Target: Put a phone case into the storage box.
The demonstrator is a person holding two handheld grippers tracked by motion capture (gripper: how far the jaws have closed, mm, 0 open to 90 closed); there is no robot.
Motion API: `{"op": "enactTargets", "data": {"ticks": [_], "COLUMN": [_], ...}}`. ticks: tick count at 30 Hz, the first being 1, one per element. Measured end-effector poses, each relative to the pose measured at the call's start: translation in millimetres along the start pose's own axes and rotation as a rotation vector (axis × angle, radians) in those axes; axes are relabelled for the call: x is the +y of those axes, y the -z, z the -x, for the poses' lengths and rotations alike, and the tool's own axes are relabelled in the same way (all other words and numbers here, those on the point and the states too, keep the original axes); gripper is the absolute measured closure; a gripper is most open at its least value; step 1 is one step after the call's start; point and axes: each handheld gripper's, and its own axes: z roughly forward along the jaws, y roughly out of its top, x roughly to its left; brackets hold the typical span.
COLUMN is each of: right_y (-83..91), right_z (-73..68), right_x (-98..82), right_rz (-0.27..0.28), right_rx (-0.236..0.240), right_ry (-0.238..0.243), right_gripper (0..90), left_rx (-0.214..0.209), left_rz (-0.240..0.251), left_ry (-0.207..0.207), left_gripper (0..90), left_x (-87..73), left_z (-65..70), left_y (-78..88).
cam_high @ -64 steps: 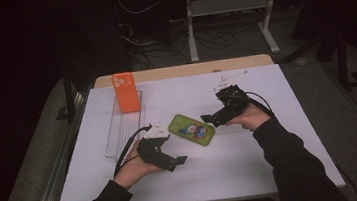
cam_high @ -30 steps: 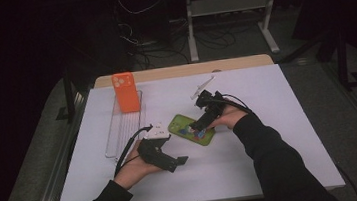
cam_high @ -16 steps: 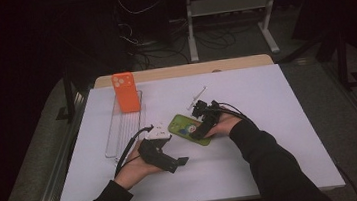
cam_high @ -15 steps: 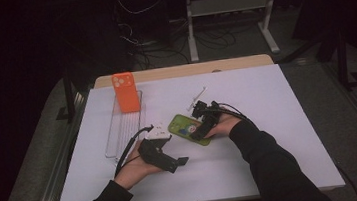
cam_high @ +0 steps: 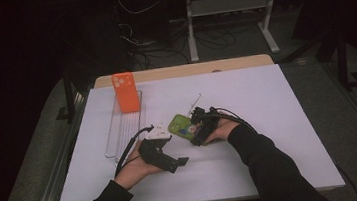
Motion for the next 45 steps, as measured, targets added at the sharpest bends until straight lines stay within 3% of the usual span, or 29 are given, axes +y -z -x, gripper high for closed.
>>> {"op": "enactTargets", "data": {"ticks": [6,11,19,22,26,35,36,38,45], "right_y": [0.3,2.9,4.3,4.8,11.4,32.0,34.8,39.7,58.9], "right_z": [-0.6,-2.2,-1.6,0.6,3.6,8.4,8.4,7.4,7.7], "right_x": [0.5,1.3,1.0,0.1,-2.5,-18.7,-21.4,-25.5,-38.2], "right_rz": [-0.005,-0.007,-0.003,0.002,0.021,0.059,0.061,0.062,0.096], "right_rx": [0.001,0.013,0.024,0.028,0.05,0.06,0.068,0.07,0.078], "right_ry": [0.008,0.024,0.012,0.029,0.022,0.063,0.076,0.087,0.135], "right_gripper": [6.7,14.1,15.4,15.4,15.4,15.4,15.5,15.4,15.4], "left_rx": [-0.001,-0.003,-0.006,-0.013,-0.011,0.0,0.005,0.004,-0.001], "left_rz": [-0.005,-0.004,-0.002,-0.007,-0.005,-0.003,-0.015,-0.013,-0.01], "left_ry": [-0.001,0.002,0.003,0.007,0.007,-0.026,-0.054,-0.04,-0.082], "left_gripper": [0.0,0.0,0.0,0.0,0.0,0.0,0.0,0.0,0.0], "left_x": [-0.5,-0.5,-0.5,-0.6,-0.1,8.3,10.3,13.3,28.2], "left_z": [-0.4,-0.6,-2.1,-1.9,-3.5,-6.5,-8.6,-8.3,-12.4], "left_y": [-0.4,-0.4,-0.3,-0.8,0.6,7.7,9.6,11.1,14.3]}}
